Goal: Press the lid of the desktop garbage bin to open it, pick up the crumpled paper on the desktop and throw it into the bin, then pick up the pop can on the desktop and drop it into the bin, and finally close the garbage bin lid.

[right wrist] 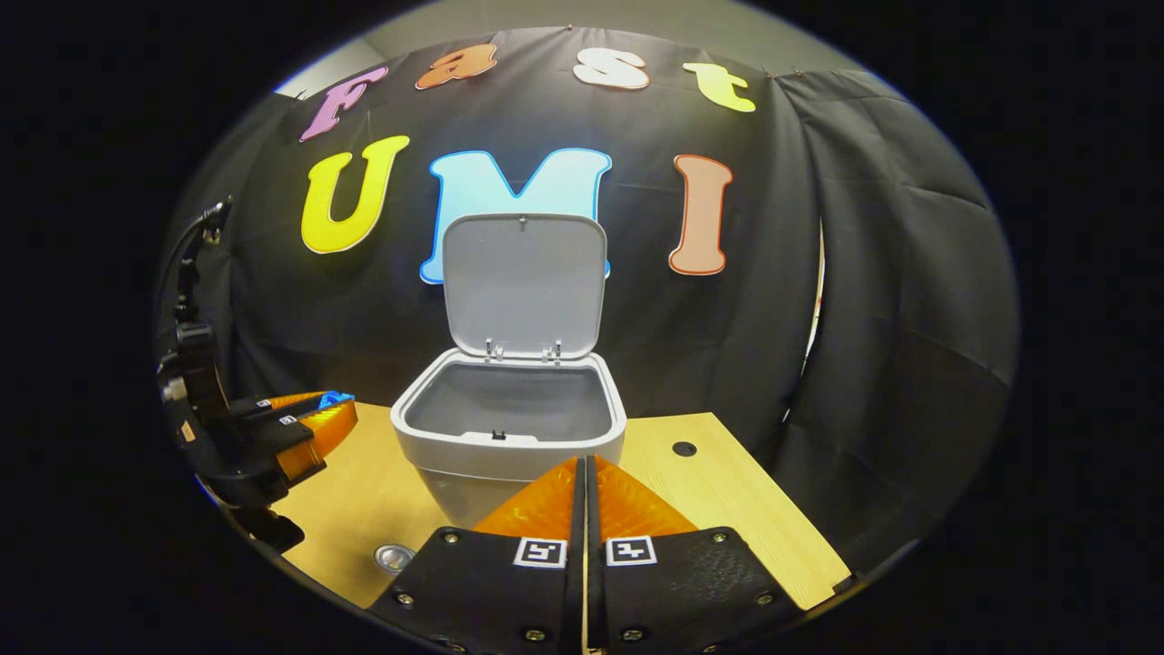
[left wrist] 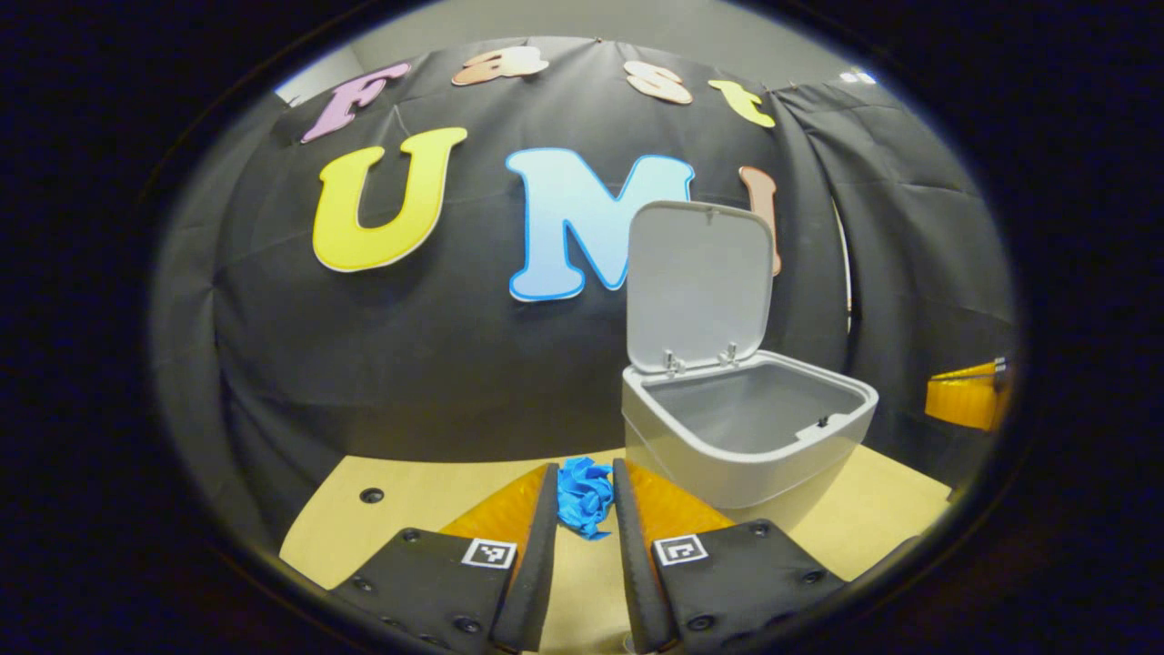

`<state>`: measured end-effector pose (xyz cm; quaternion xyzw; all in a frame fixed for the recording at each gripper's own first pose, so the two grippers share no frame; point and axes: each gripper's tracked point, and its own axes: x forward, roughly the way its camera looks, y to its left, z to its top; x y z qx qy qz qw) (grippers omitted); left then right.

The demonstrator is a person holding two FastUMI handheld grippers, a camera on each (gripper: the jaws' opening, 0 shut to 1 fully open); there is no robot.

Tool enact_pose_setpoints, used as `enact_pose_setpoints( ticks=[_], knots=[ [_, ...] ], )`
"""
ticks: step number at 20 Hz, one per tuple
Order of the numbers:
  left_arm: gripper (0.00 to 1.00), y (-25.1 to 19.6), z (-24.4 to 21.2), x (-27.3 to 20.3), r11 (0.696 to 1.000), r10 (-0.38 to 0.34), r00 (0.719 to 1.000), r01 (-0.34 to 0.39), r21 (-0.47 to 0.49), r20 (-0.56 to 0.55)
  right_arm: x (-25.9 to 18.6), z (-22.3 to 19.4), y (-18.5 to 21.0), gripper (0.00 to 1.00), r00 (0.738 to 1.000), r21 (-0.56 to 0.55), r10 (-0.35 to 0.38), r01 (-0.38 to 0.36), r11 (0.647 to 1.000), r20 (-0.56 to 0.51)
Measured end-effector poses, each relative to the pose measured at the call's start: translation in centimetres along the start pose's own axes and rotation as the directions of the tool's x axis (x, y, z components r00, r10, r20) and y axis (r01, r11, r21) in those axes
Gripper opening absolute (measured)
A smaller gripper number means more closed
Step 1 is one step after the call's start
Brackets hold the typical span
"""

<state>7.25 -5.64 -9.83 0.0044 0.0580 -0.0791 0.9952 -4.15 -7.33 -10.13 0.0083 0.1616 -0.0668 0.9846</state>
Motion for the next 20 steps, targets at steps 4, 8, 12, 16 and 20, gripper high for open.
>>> enact_pose_setpoints(
  ticks=[4,8,12,16,20],
  knots=[
    [0.41,-2.4,2.1,0.5,0.999,-0.045,0.998,0.044,0.031,0.046,-0.2,-0.5,-0.8,0.02,1.0,0.011,-0.024,0.024,1.0,-0.009],
    [0.43,-5.1,3.8,0.9,0.993,-0.101,0.991,0.094,0.071,0.089,-0.7,-0.9,-2.1,0.02,0.998,0.025,-0.059,0.059,0.998,-0.017],
    [0.43,-7.3,4.5,1.7,0.985,-0.151,0.983,0.14,0.102,0.103,-1.3,-1.6,-3.9,0.02,0.994,0.039,-0.106,0.107,0.993,-0.031],
    [0.42,-8.8,4.4,2.5,0.978,-0.185,0.977,0.172,0.118,0.105,-1.8,-2.2,-5.4,0.02,0.988,0.053,-0.146,0.149,0.987,-0.047],
    [0.42,-9.8,3.9,3.4,0.974,-0.205,0.974,0.193,0.117,0.095,-2.1,-2.6,-6.3,0.02,0.983,0.056,-0.173,0.177,0.983,-0.058]
  ],
)
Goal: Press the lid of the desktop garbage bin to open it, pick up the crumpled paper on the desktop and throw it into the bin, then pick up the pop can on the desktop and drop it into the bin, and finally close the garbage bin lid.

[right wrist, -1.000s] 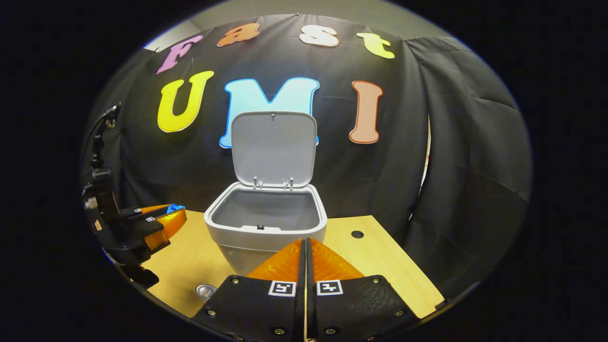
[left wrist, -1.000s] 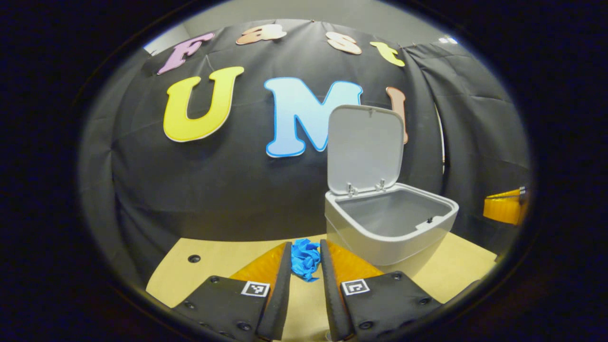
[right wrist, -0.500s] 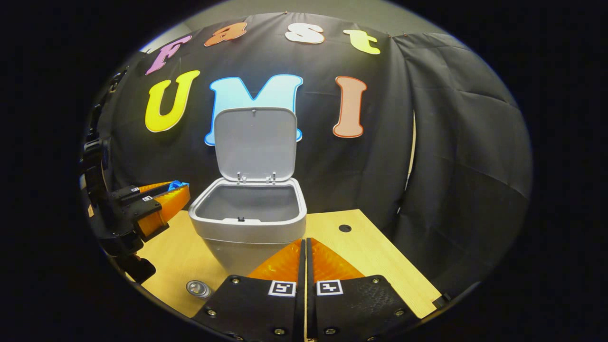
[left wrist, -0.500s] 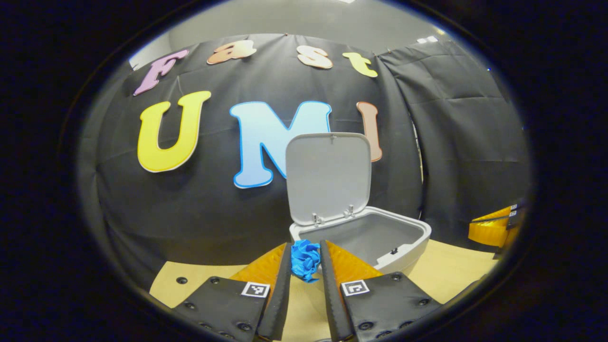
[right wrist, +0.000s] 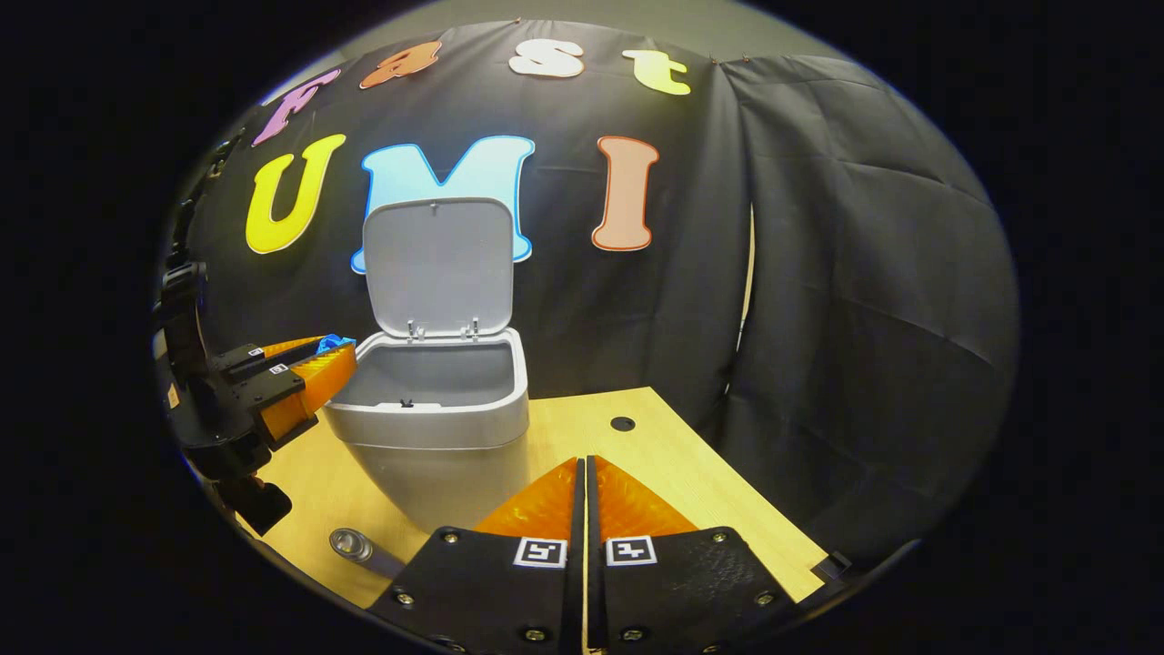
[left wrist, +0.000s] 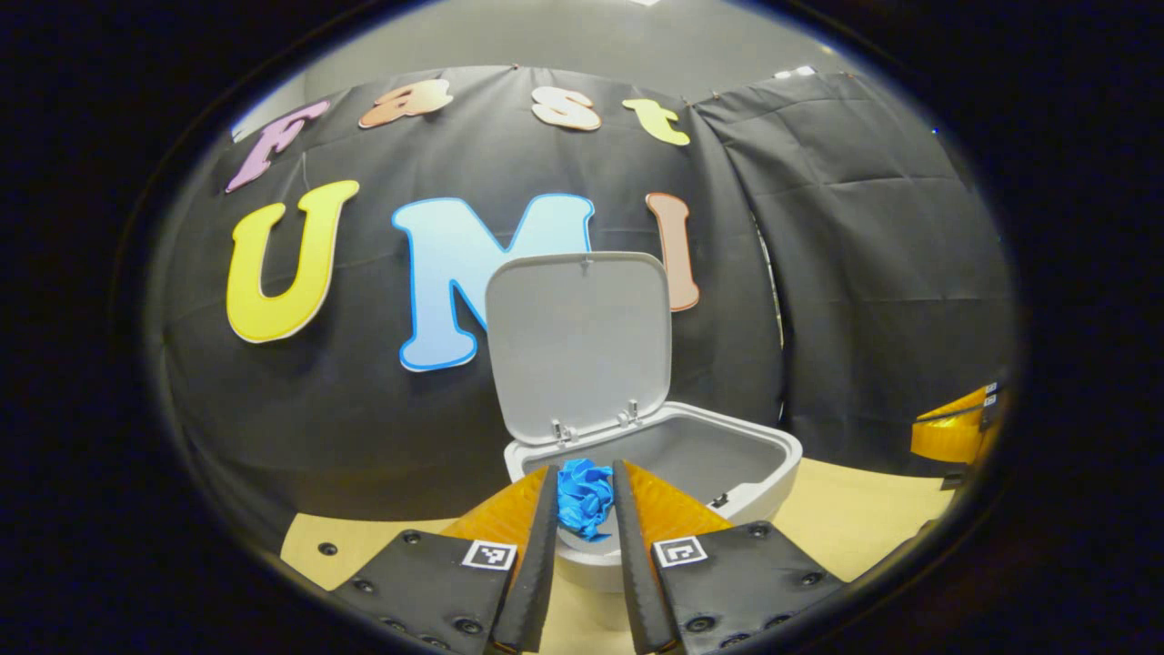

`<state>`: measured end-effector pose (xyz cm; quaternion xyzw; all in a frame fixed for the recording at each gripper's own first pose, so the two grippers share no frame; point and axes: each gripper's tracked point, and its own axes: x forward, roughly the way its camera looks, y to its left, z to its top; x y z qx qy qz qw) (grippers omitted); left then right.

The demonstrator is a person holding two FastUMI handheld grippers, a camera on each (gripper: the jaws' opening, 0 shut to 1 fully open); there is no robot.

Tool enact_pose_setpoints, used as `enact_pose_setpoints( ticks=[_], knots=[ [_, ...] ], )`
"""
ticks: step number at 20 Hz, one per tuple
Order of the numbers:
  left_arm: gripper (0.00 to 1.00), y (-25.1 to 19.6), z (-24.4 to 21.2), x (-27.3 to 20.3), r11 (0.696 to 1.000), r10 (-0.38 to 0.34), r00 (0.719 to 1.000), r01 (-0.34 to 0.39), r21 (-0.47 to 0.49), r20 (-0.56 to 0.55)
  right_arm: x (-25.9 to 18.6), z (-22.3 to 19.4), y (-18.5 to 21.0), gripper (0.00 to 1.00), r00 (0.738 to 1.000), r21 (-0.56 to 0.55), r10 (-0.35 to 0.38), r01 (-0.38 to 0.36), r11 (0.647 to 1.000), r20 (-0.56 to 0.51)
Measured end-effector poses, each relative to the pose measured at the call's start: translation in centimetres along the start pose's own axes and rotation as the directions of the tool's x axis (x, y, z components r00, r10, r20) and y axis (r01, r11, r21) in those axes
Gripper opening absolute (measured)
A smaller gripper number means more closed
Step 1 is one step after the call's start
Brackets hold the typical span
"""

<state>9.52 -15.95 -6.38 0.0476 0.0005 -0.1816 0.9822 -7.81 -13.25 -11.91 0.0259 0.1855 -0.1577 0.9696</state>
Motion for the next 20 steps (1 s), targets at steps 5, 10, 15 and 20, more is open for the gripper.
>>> enact_pose_setpoints(
  ticks=[5,10,15,20],
  knots=[
    [0.41,-0.2,-0.1,0.7,1.0,-0.002,1.0,0.002,0.0,0.007,0.2,-0.4,-0.5,0.02,1.0,0.008,-0.015,0.015,1.0,-0.011],
    [0.67,-0.2,-0.1,0.7,1.0,-0.007,1.0,0.007,-0.002,0.009,0.3,-0.6,-0.3,0.02,1.0,0.015,-0.004,0.004,1.0,-0.021],
    [0.72,0.4,-0.2,0.4,1.0,0.011,1.0,-0.011,-0.004,0.007,0.4,-0.6,-0.2,0.02,1.0,0.012,0.01,-0.01,1.0,-0.02],
    [0.93,2.0,0.0,-0.6,0.998,0.064,0.998,-0.064,-0.026,0.008,0.5,-0.6,0.1,0.01,0.999,0.012,0.03,-0.029,0.999,-0.02]
  ],
)
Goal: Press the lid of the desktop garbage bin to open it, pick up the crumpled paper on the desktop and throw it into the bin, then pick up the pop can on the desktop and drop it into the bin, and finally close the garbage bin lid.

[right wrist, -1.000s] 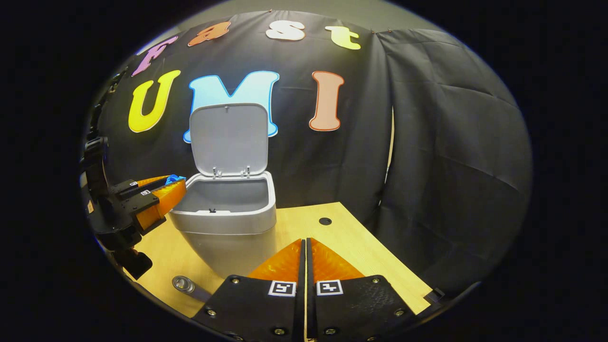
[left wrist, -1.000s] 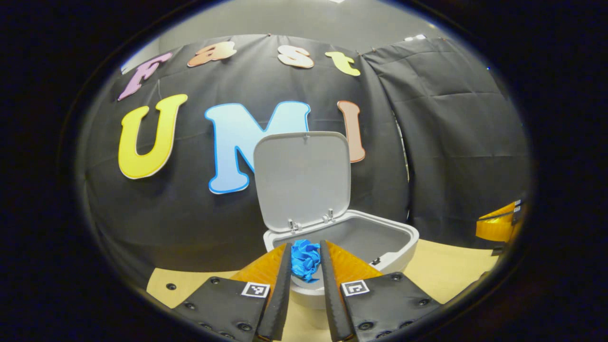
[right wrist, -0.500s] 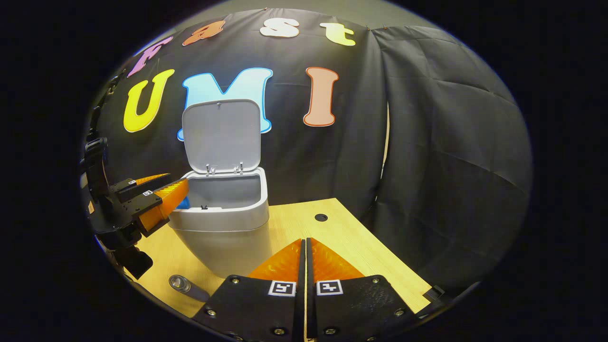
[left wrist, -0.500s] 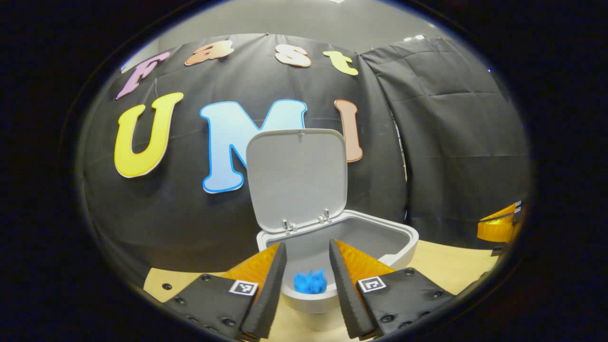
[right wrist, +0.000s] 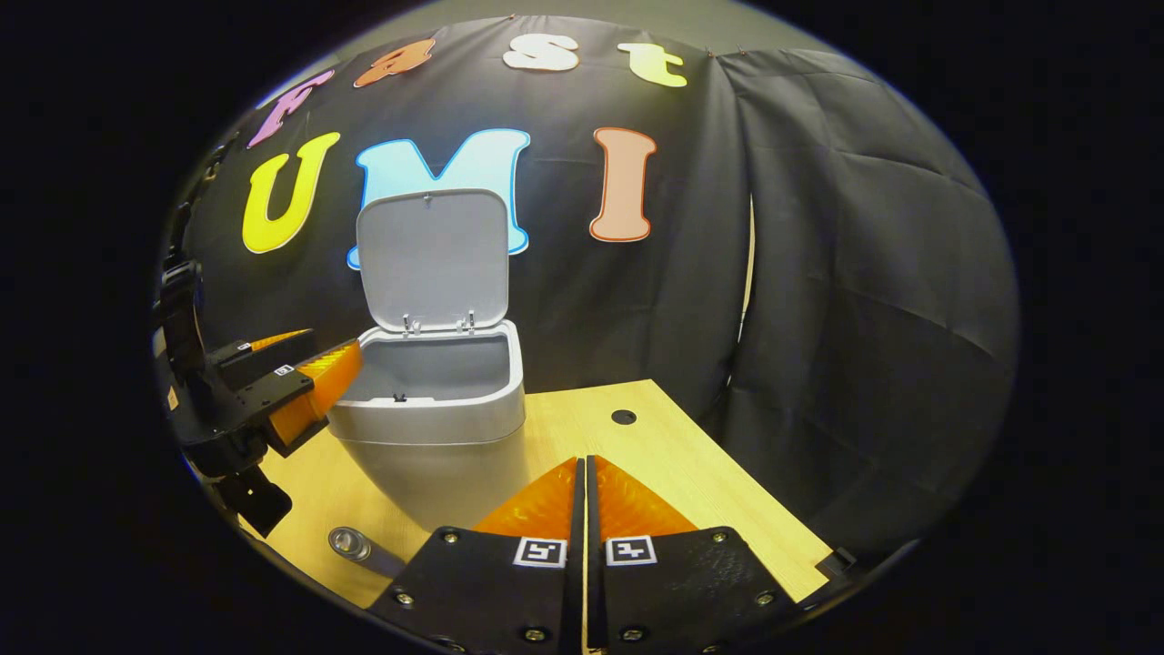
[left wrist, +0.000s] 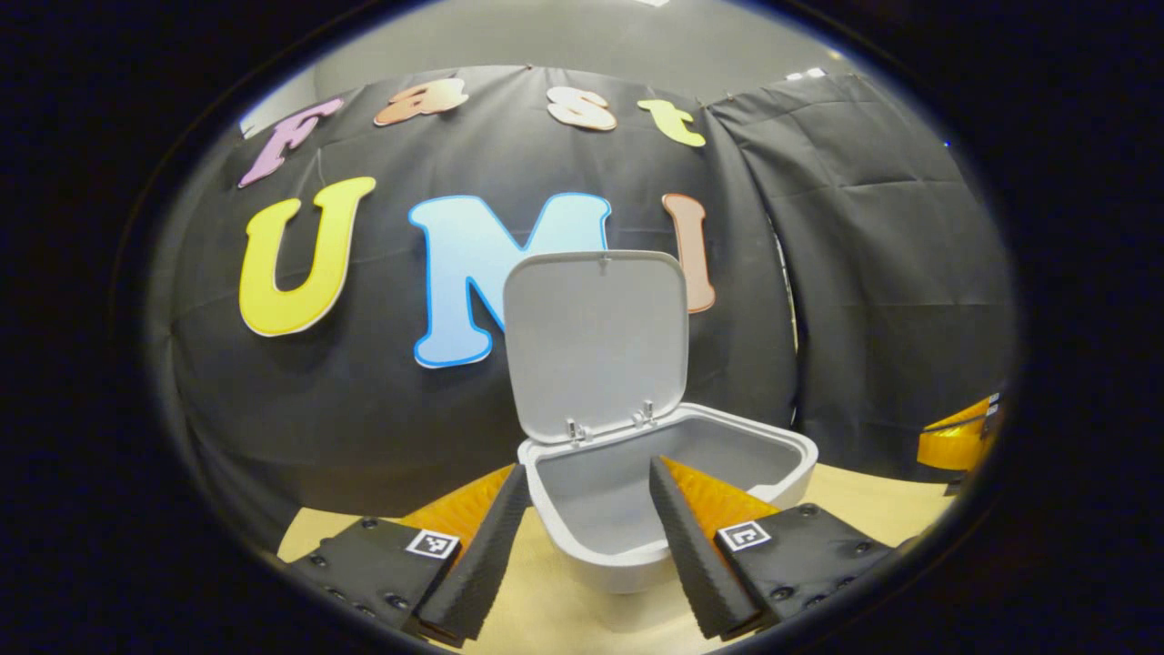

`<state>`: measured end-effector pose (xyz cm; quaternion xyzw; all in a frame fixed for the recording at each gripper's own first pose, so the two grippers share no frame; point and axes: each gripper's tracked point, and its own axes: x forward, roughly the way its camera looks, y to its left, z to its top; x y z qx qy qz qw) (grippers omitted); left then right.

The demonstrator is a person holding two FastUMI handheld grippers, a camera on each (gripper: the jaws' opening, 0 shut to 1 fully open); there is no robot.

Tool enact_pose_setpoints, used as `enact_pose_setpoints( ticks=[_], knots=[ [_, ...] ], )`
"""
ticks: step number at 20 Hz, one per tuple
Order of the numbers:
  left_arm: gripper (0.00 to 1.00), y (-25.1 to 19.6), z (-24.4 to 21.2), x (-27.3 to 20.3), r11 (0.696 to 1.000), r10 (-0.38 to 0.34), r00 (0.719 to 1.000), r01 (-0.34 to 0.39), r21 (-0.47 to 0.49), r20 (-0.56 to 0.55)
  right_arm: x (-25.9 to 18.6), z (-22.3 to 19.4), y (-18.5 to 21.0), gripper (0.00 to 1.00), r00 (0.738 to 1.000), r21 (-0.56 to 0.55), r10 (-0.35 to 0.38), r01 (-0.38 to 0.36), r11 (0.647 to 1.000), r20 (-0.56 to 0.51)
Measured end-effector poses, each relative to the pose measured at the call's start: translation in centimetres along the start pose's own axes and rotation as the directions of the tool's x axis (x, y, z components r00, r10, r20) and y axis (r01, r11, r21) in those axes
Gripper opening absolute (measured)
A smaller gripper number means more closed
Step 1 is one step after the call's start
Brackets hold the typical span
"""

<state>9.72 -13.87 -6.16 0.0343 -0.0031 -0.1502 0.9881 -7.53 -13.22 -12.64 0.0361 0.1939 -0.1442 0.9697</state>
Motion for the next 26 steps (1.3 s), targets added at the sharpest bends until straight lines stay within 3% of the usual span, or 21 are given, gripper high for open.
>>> enact_pose_setpoints(
  ticks=[5,6,7,8,10,12,14,17,19,21,23,24,26],
  knots=[
    [0.9,4.4,-0.2,-2.3,0.994,0.105,0.994,-0.105,-0.031,-0.012,0.3,-0.3,2.9,0.01,0.997,-0.015,0.073,-0.073,0.997,-0.01],
    [1.0,5.4,-0.1,-2.9,0.991,0.129,0.992,-0.129,-0.032,-0.014,0.3,-0.4,3.5,0.01,0.996,-0.022,0.092,-0.092,0.996,-0.01],
    [1.0,6.4,-0.1,-3.5,0.988,0.154,0.988,-0.154,-0.031,-0.015,0.4,-0.4,4.1,0.01,0.994,-0.028,0.11,-0.11,0.993,-0.011],
    [0.9,7.4,0.0,-4.1,0.984,0.176,0.984,-0.177,-0.031,-0.017,0.3,-0.5,4.8,0.01,0.992,-0.034,0.127,-0.128,0.991,-0.016],
    [1.0,9.3,0.0,-5.4,0.975,0.222,0.975,-0.222,-0.03,-0.02,0.3,-0.8,6.1,0.01,0.986,-0.041,0.166,-0.167,0.985,-0.025],
    [0.95,11.0,0.0,-6.7,0.964,0.264,0.964,-0.265,-0.034,-0.024,0.2,-1.0,7.6,0.01,0.979,-0.046,0.203,-0.204,0.978,-0.031],
    [1.0,12.5,0.1,-8.3,0.952,0.302,0.953,-0.303,-0.041,-0.029,0.2,-1.4,9.1,0.01,0.97,-0.049,0.24,-0.242,0.969,-0.042],
    [0.96,14.5,0.3,-10.6,0.934,0.352,0.935,-0.354,-0.055,-0.034,-0.1,-2.2,11.5,0.01,0.953,-0.051,0.297,-0.3,0.953,-0.067],
    [1.0,15.7,0.2,-12.1,0.922,0.381,0.924,-0.383,-0.06,-0.039,-0.1,-2.6,13.4,0.01,0.939,-0.062,0.334,-0.339,0.939,-0.081],
    [0.93,16.9,0.2,-13.6,0.909,0.41,0.911,-0.412,-0.059,-0.043,-0.5,-2.7,14.9,0.02,0.926,-0.077,0.367,-0.373,0.925,-0.087],
    [1.0,17.9,0.1,-15.0,0.896,0.438,0.898,-0.44,-0.059,-0.045,-0.8,-3.0,16.3,0.01,0.912,-0.093,0.398,-0.406,0.909,-0.095],
    [0.95,18.4,0.1,-15.6,0.89,0.449,0.892,-0.451,-0.061,-0.046,-0.9,-3.1,16.8,0.02,0.905,-0.098,0.413,-0.422,0.901,-0.1],
    [1.0,19.5,0.2,-16.6,0.878,0.472,0.88,-0.474,-0.06,-0.047,-0.9,-3.4,17.9,0.02,0.892,-0.104,0.438,-0.449,0.888,-0.111]
  ],
)
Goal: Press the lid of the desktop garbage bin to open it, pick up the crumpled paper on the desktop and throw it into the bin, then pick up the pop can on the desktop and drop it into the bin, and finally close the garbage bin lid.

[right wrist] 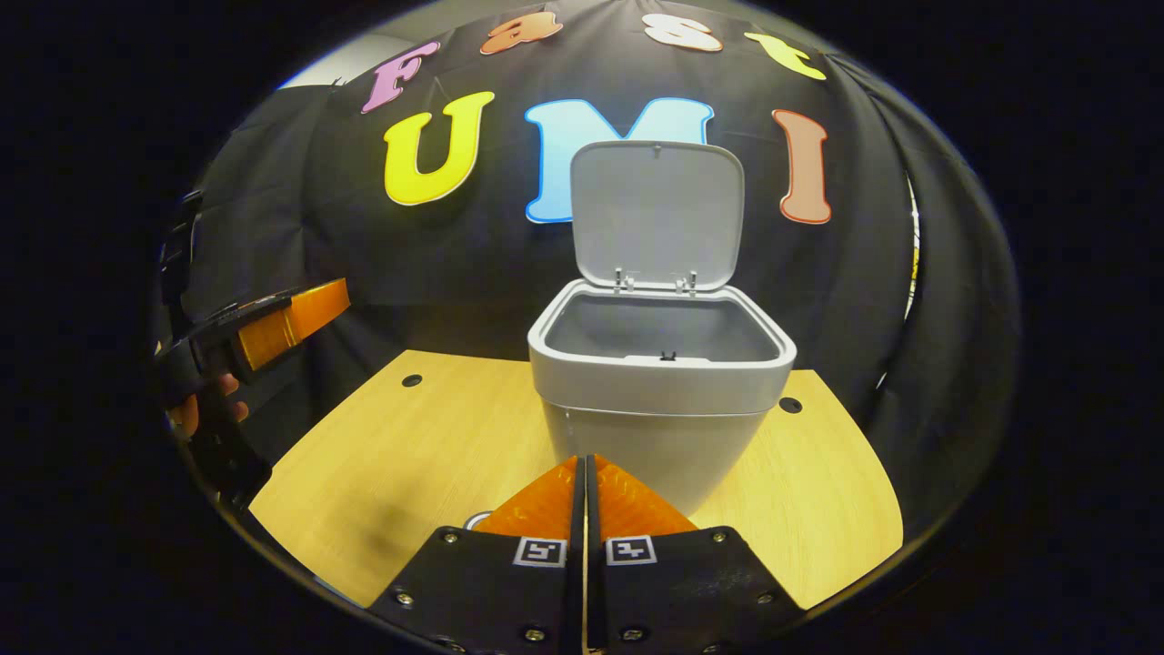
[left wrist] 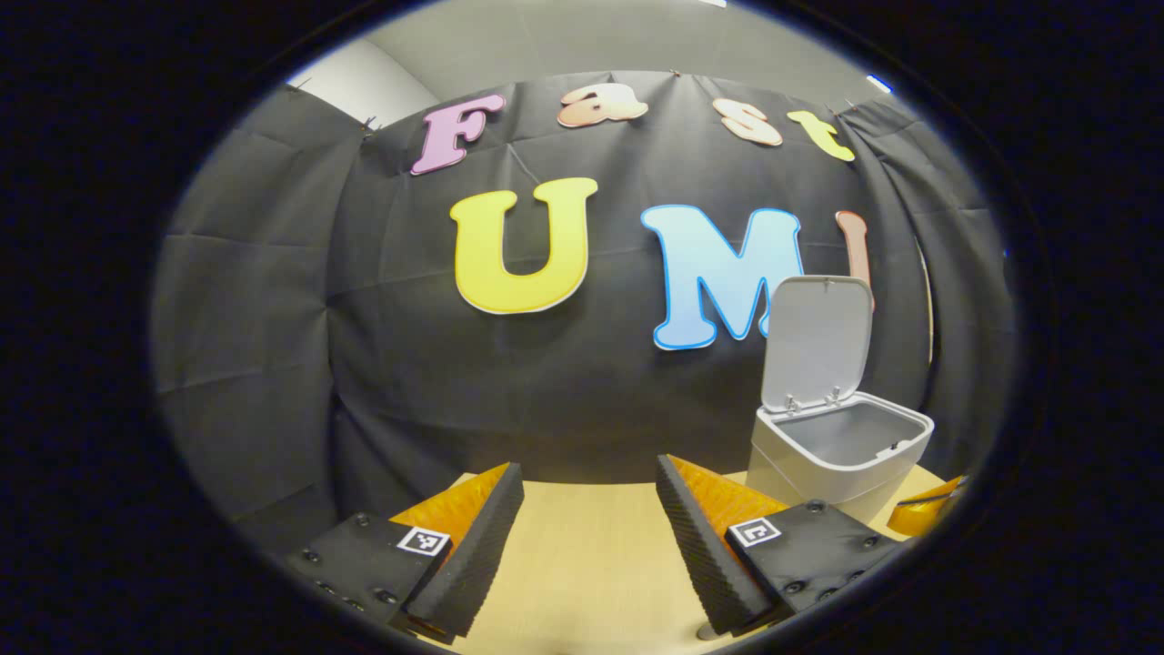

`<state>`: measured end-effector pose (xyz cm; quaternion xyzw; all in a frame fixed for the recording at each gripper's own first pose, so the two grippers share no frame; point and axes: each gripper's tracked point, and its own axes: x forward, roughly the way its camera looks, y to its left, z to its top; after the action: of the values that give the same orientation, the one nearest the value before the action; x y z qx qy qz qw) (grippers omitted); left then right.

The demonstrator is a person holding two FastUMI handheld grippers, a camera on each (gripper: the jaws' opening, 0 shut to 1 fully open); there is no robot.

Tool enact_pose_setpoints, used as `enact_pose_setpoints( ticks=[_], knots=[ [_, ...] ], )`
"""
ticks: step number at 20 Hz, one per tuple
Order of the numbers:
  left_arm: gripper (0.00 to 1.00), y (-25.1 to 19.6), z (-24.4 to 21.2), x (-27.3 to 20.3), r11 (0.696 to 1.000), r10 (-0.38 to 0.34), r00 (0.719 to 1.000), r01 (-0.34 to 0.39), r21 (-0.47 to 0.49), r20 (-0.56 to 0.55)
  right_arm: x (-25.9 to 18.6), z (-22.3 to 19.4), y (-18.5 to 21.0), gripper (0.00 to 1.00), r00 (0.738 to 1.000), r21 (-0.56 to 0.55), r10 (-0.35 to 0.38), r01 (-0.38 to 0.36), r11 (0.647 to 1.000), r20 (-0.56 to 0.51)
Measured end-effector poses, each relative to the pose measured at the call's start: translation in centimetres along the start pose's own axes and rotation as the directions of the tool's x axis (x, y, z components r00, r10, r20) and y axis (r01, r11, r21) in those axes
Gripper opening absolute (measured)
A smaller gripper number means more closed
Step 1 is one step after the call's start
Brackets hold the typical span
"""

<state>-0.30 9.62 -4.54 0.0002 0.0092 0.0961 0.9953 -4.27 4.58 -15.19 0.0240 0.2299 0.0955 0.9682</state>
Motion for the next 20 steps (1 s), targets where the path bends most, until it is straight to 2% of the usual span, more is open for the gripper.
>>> enact_pose_setpoints(
  ticks=[3,6,7,8,9,10,11,12,14,15,16,20],
  knots=[
    [0.97,1.9,0.3,-0.9,0.999,0.035,0.999,-0.035,0.002,0.004,0.5,-0.7,1.5,0.02,0.999,-0.01,0.044,-0.044,0.999,-0.02],
    [0.96,3.2,0.4,-1.6,0.998,0.057,0.998,-0.057,-0.007,-0.001,1.3,-1.7,2.6,0.1,0.996,-0.03,0.074,-0.076,0.997,-0.053],
    [1.0,3.6,0.4,-1.9,0.998,0.065,0.998,-0.065,-0.011,-0.002,1.5,-2.1,3.0,0.19,0.994,-0.032,0.088,-0.091,0.995,-0.068],
    [1.0,4.0,0.5,-2.1,0.997,0.072,0.997,-0.072,-0.012,-0.003,1.6,-2.5,3.5,0.25,0.991,-0.033,0.106,-0.109,0.993,-0.082],
    [1.0,4.4,0.4,-2.3,0.997,0.081,0.997,-0.081,-0.011,-0.003,1.9,-2.8,3.9,0.49,0.989,-0.037,0.116,-0.12,0.992,-0.095],
    [1.0,4.7,0.4,-2.5,0.996,0.088,0.996,-0.088,-0.009,-0.005,2.1,-3.1,4.3,0.61,0.987,-0.042,0.128,-0.133,0.99,-0.102],
    [1.0,5.0,0.3,-2.6,0.996,0.094,0.996,-0.094,-0.008,-0.007,2.2,-3.3,4.7,0.7,0.984,-0.044,0.143,-0.148,0.988,-0.11],
    [0.97,5.3,0.3,-2.8,0.995,0.1,0.995,-0.1,-0.007,-0.008,2.4,-3.6,5.2,0.72,0.981,-0.047,0.156,-0.162,0.986,-0.119],
    [0.9,5.9,0.2,-2.9,0.994,0.113,0.994,-0.113,-0.008,-0.013,2.9,-4.2,5.9,0.92,0.975,-0.057,0.169,-0.178,0.982,-0.142],
    [0.9,6.2,0.3,-3.2,0.993,0.118,0.993,-0.118,-0.009,-0.013,3.1,-4.7,6.1,1.0,0.974,-0.065,0.168,-0.179,0.982,-0.149],
    [1.0,6.5,0.3,-3.4,0.992,0.123,0.992,-0.124,-0.009,-0.014,3.2,-5.0,6.2,1.0,0.973,-0.072,0.171,-0.183,0.98,-0.156],
    [1.0,7.6,0.2,-3.7,0.99,0.143,0.99,-0.143,-0.005,-0.018,4.2,-6.5,6.8,1.0,0.963,-0.082,0.177,-0.196,0.977,-0.202]
  ],
)
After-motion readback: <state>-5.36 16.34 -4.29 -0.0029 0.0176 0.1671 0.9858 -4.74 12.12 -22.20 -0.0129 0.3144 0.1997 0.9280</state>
